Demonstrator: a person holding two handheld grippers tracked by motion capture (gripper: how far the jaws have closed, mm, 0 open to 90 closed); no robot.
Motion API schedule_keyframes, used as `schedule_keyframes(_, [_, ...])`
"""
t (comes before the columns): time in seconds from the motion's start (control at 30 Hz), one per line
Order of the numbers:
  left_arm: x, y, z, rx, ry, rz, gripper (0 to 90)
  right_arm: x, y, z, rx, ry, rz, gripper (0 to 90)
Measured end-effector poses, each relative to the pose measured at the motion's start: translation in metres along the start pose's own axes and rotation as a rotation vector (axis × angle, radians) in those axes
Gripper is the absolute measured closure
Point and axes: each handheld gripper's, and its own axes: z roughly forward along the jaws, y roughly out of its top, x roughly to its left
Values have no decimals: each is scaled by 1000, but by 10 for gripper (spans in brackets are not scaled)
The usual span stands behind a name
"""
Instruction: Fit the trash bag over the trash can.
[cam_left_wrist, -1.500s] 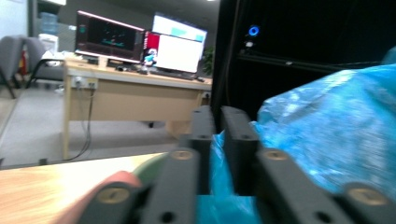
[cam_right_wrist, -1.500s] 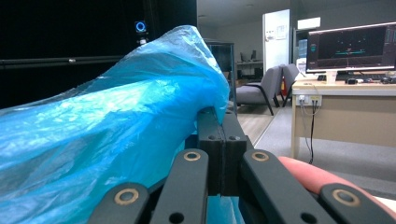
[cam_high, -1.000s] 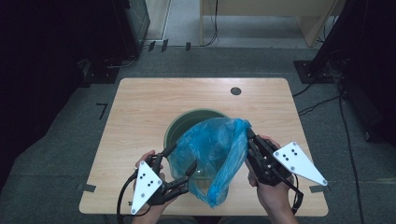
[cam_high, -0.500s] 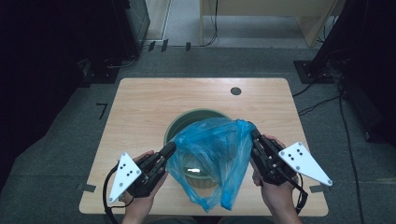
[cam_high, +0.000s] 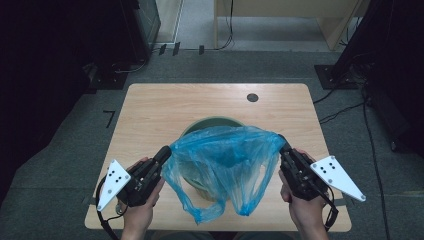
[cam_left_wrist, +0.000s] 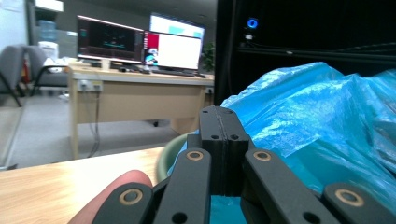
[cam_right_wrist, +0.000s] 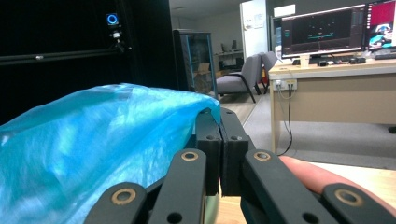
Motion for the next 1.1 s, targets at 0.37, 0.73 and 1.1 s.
schedule_keyframes(0.37, [9,3,-15,-3,7,-38,900,-13,-5,-16,38,-18,-17,900])
schedule_keyframes(0.73, [-3,-5,-48,81,-96,-62,900,-12,-17,-56,125,21,-59,900])
schedule_keyframes(1.1, [8,-42,-45,170,-50,46,900,-26,-53,-53,231,-24,-54,900])
